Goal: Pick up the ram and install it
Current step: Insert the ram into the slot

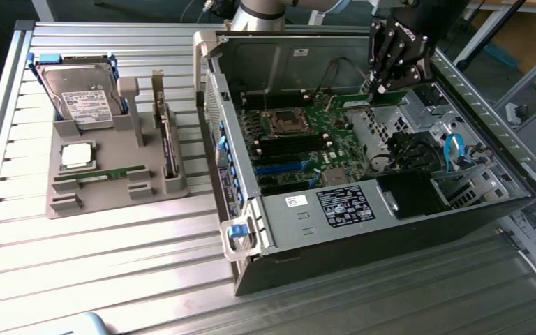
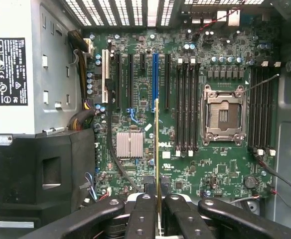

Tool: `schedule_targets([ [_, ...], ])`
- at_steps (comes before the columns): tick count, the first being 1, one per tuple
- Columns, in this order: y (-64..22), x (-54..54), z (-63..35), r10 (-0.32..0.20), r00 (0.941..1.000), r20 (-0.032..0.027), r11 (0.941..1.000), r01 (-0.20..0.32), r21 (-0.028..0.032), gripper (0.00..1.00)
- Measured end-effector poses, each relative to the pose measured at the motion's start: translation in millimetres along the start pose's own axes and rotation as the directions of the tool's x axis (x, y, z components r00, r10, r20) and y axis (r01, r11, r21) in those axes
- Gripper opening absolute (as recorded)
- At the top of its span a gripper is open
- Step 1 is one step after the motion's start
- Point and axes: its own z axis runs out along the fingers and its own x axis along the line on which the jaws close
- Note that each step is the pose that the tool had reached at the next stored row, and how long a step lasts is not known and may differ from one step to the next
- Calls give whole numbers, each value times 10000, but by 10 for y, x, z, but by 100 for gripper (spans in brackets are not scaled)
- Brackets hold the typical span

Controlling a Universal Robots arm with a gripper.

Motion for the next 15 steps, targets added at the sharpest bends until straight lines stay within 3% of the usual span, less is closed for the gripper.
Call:
schedule_targets([
  [15,1,-2,83,0,10000,0,10000,0,0,13],
])
